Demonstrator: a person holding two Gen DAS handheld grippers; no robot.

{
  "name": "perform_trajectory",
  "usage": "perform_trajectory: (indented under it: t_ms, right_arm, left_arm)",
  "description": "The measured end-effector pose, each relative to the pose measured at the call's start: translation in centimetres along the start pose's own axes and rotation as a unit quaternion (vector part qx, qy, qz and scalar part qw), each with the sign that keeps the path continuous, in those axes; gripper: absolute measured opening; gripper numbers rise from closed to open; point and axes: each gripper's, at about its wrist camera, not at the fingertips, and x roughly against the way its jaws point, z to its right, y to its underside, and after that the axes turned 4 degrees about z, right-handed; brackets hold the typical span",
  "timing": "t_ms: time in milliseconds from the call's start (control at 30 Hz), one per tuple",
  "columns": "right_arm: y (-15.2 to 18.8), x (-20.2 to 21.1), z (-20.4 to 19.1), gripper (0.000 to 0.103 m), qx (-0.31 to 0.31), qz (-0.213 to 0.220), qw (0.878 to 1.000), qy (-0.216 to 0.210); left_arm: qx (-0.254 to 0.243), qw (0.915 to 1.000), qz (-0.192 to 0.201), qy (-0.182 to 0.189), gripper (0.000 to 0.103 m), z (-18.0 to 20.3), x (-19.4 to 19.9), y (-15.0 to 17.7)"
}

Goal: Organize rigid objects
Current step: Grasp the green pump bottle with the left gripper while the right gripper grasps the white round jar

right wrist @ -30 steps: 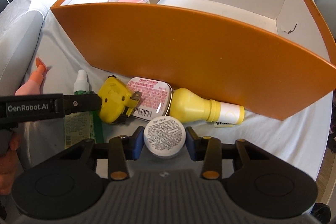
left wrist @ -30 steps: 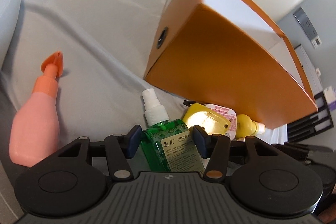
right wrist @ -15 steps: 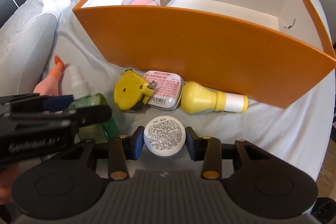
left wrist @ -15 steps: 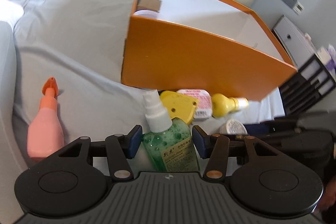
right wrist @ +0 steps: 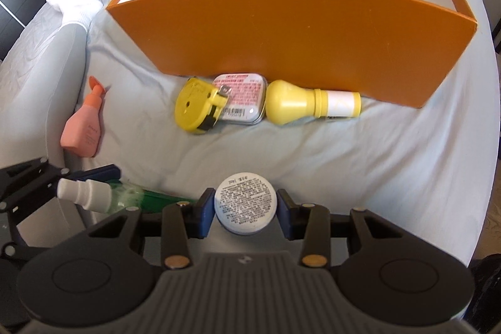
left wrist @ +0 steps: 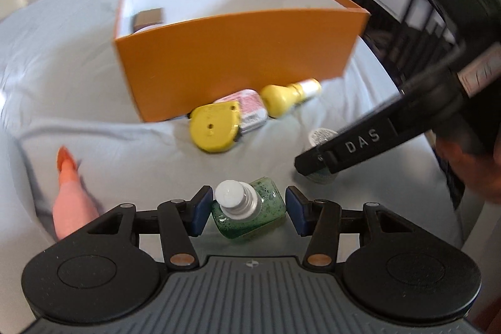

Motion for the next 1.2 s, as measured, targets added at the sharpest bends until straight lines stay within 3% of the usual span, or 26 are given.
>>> perform_trajectory:
  t_ms: [333, 500, 600, 633, 700, 800, 900, 1000, 1100, 1200]
  right_arm:
    - [1.0, 0.4, 0.5, 0.042, -0.02, -0.011, 1.0, -0.007]
    - [1.3, 0.5, 0.6, 0.042, -0.02, -0.014, 1.0, -0.007]
    - [1.2, 0.5, 0.4, 0.042, -0.018, -0.013, 1.0, -0.008]
    - [1.2, 0.4, 0.3, 0.042, -0.016, -0.013, 1.0, -0.009]
    - [1.2, 0.3, 0.2, 0.042, -0.013, -0.014, 1.0, -0.009]
    - [1.4, 0.2, 0.1, 0.042, -0.012, -0.019, 1.0, -0.01]
    - [1.4, 0.1, 0.3, 0.042, -0.017, -0.021, 1.0, -0.006]
    - [1.3, 0.1, 0.6, 0.042, -0.024, -0.02, 1.0, -0.002]
    - [1.1, 0.0, 0.4, 0.042, -0.022, -0.018, 1.0, -0.003]
    - [1.1, -0.1, 0.1, 0.041, -0.017, -0.02, 1.0, -0.006]
  left_arm:
    - [-0.08, 0.9951, -0.03, 0.05, 0.067, 0.7, -1.6, 0.1]
    - [-0.169, 0.9829, -0.034, 0.064, 0.075, 0.9, -0.8, -0.1]
    - [-0.214, 0.9737, -0.038, 0.069, 0.069, 1.5, -0.9, -0.1]
    - [-0.222, 0.9721, -0.037, 0.068, 0.062, 1.8, -1.1, -0.1]
    - [-0.229, 0.9704, -0.037, 0.068, 0.055, 2.3, -1.4, 0.0]
    - [-0.232, 0.9705, -0.031, 0.059, 0.055, 2.9, -1.4, 0.3]
    - [-0.204, 0.9769, -0.04, 0.048, 0.054, 2.8, -1.2, 0.1]
    - [-0.14, 0.9878, -0.06, 0.032, 0.054, 2.2, -1.1, -0.3]
    - [-0.038, 0.9956, -0.082, 0.026, 0.053, 0.7, -1.2, -0.8]
    - [0.075, 0.9921, -0.095, 0.031, 0.042, -1.2, -1.3, -1.3]
